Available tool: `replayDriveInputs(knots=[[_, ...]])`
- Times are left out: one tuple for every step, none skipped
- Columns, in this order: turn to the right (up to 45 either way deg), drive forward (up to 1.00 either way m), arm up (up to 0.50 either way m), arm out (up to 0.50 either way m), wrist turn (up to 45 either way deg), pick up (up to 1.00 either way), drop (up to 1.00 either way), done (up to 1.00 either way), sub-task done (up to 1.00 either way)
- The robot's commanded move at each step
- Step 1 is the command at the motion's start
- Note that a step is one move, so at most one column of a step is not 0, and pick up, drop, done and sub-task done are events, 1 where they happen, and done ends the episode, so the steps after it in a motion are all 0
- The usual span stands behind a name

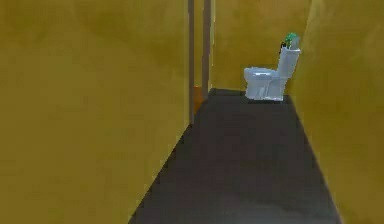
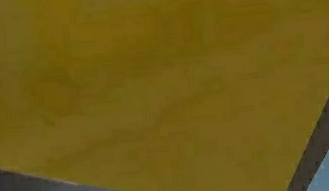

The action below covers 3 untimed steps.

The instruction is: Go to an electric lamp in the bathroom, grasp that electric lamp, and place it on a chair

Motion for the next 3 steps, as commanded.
replayDriveInputs(knots=[[-27.0,0.0,0.0,0.0,0.0,0.0,0.0,0.0,0.0],[0.0,0.2,0.0,0.0,0.0,0.0,0.0,0.0,0.0],[45.0,0.0,0.0,0.0,0.0,0.0,0.0,0.0,0.0]])
